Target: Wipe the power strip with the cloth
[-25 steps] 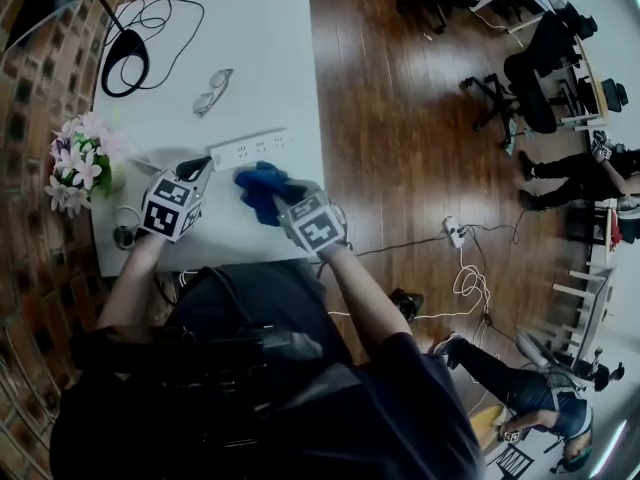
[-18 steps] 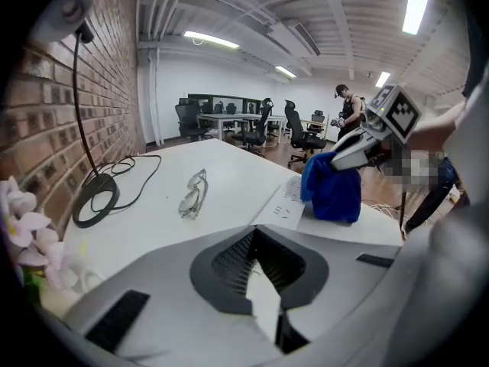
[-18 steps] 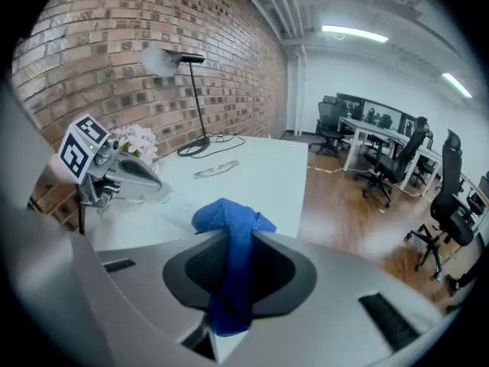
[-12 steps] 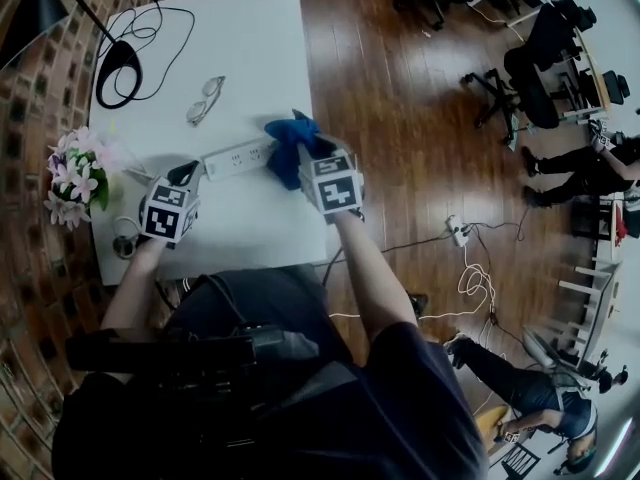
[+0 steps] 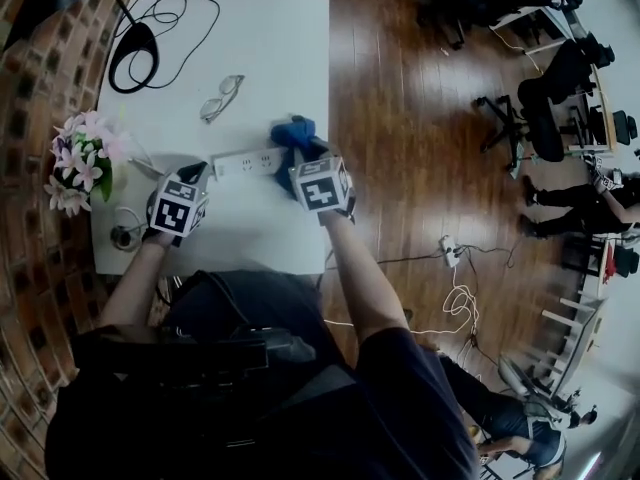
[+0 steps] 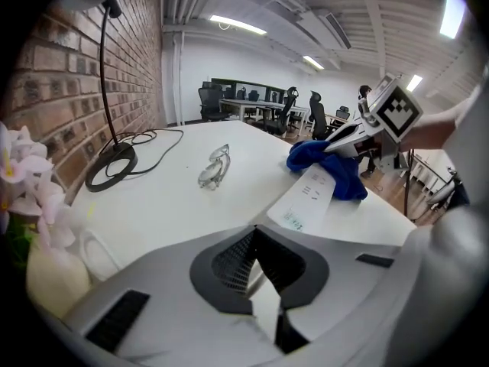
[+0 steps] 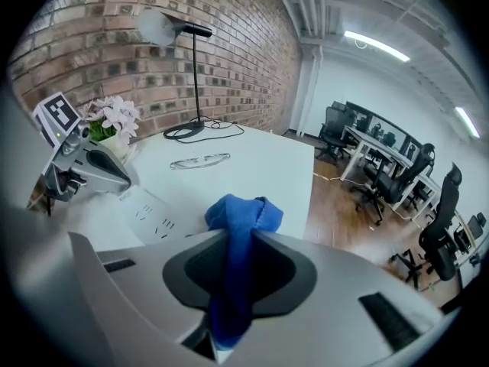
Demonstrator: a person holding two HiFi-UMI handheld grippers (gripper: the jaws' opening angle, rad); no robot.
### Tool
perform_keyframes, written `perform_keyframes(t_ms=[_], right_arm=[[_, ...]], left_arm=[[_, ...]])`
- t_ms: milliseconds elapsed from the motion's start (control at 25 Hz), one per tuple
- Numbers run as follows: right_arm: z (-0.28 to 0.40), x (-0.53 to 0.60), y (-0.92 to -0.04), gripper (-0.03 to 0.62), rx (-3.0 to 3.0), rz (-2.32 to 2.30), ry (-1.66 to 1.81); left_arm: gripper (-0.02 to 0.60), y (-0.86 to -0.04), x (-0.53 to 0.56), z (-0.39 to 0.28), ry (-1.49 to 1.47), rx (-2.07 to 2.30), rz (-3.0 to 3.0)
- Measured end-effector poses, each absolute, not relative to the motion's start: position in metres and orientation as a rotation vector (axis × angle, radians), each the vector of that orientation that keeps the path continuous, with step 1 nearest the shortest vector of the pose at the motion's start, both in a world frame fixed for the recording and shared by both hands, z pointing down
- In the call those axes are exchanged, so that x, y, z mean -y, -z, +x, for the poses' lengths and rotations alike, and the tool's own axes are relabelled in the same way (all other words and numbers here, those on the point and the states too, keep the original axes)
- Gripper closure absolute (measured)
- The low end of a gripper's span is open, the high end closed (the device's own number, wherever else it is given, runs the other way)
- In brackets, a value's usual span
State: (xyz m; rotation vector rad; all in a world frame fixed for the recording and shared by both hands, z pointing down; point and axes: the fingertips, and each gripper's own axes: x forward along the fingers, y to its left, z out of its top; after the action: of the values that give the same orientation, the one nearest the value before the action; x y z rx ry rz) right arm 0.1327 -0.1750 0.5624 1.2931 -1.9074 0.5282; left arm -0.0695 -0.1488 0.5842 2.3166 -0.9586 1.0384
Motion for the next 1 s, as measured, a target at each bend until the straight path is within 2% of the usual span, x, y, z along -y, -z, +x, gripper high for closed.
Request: perform_keyframes(t_ms=[240, 600, 1000], right_arm=[[0.130, 0.175, -0.564, 0.528, 1.870, 1.300, -0.438], [0.118, 0.172, -0.565, 0.533, 1.866, 1.270, -0.485], [0.063, 0.151, -0.565, 0.533, 1.931, 1.198, -0.485]], left_arm=[[0.584, -0.589, 0.147, -0.064, -1.102, 0.950, 2.371], [0.586, -0.594, 0.141, -0.065, -1.134, 0.912, 2.385], [0.585, -0.592, 0.138, -0.062, -1.112, 0.873, 2.436]])
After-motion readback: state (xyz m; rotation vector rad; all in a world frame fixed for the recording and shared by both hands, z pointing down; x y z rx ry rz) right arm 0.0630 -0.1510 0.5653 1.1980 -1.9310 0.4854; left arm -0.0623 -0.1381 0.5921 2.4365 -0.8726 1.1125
